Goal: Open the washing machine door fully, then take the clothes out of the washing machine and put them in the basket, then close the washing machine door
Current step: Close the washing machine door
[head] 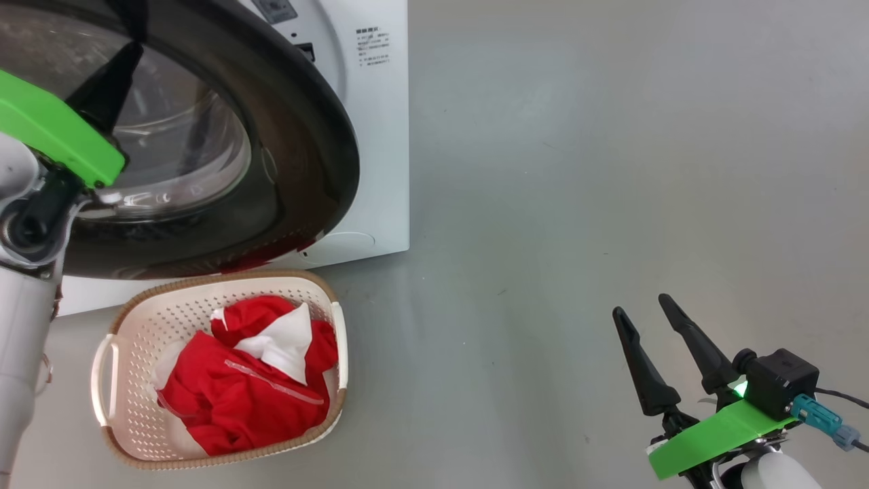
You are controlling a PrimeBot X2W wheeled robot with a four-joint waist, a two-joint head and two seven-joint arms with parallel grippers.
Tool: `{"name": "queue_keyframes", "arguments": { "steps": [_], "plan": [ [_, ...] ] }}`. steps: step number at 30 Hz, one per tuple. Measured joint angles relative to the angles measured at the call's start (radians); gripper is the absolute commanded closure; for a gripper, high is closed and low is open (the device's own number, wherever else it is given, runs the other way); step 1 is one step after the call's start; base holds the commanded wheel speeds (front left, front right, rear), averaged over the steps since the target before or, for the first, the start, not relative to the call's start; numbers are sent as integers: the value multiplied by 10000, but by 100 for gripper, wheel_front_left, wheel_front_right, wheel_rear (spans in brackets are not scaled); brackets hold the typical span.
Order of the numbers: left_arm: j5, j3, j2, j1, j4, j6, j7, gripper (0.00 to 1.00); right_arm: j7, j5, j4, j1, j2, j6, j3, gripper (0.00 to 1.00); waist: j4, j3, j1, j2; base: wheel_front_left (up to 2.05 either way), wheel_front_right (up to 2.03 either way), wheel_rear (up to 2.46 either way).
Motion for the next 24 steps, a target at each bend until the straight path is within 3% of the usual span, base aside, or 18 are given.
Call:
{"name": "queue_keyframes", "arguments": {
  "steps": [17, 18, 21, 23, 24],
  "plan": [
    [-761, -1229, 165, 843, -579, -2, -888, 100, 0, -2, 0, -23, 4, 0, -205, 0, 531, -286, 0, 0, 0, 0, 0],
    [-802, -1317, 174, 1011, -667, -2, -988, 97, 0, -4, 0, -15, -4, 0, -209, 0, 578, -317, 0, 0, 0, 0, 0],
    [-625, -1791, 401, 1478, -867, -10, -1302, 65, 0, -17, -4, 14, -38, 0, -219, 0, 708, -416, 0, 0, 0, 0, 0],
    [-719, -1923, 495, 1849, -968, -10, -1486, 51, 0, -17, -4, 53, -52, 0, -224, 0, 791, -480, 0, 0, 0, 0, 0],
    [-731, -2029, 518, 2023, -1028, -10, -1578, 27, 0, -19, -6, 63, -54, 0, -230, 0, 830, -509, 1, 0, 0, 0, 0]
  ]
}}
